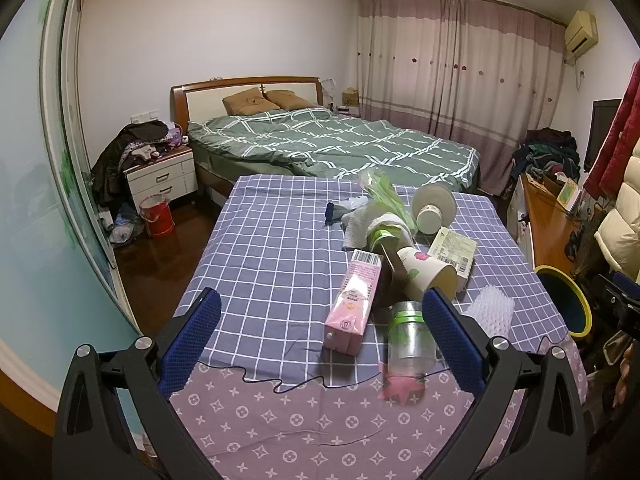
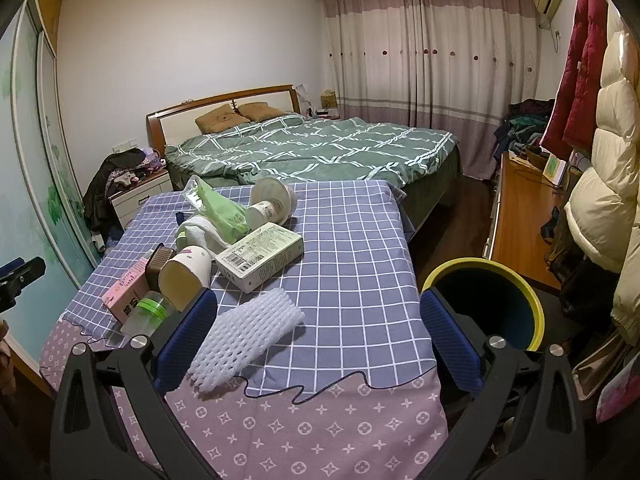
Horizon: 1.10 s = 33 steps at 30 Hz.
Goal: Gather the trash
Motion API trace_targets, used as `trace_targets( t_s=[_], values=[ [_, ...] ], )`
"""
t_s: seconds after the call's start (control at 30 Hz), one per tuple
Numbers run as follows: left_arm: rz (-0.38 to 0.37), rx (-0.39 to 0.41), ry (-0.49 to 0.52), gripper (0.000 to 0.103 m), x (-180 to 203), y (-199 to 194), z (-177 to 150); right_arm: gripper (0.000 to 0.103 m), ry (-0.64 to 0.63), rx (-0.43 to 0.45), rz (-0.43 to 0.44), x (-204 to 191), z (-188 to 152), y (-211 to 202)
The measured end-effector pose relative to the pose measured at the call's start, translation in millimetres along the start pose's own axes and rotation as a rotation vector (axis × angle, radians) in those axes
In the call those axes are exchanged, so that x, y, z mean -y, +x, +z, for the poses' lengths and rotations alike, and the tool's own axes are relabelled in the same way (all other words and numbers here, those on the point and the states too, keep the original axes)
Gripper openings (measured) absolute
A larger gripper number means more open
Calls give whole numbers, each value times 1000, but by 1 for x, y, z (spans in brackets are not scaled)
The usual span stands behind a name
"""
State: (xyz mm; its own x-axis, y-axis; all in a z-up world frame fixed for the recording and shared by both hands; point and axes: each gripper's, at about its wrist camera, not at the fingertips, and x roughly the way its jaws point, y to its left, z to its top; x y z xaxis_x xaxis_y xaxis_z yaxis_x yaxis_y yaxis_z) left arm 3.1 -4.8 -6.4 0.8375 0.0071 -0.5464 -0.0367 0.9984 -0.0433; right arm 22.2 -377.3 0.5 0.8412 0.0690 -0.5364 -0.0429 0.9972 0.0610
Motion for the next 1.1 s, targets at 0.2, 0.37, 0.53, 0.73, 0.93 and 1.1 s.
trace_targets(
  t_s=[0.2, 0.37, 0.53, 0.73, 0.93, 1.1],
  values=[
    [-1, 0, 0, 99, 0, -1, 0, 97, 1, 0, 1, 0, 0, 0],
    [-1, 0, 1, 99, 2, -1, -1, 97, 2, -1, 1, 1, 1, 0],
    [-1, -1, 1, 99, 2, -1, -1, 97, 2, 0, 1, 1, 1, 0],
    [0, -1, 1, 99, 2, 0, -1, 97, 4, 0, 1, 1, 1, 0],
    [0, -1, 1, 99, 2, 0, -1, 97, 4, 0, 2, 2, 1, 0],
    [0, -2, 1, 99, 3, 0, -1, 97, 5, -1, 2, 2, 1, 0]
  ],
)
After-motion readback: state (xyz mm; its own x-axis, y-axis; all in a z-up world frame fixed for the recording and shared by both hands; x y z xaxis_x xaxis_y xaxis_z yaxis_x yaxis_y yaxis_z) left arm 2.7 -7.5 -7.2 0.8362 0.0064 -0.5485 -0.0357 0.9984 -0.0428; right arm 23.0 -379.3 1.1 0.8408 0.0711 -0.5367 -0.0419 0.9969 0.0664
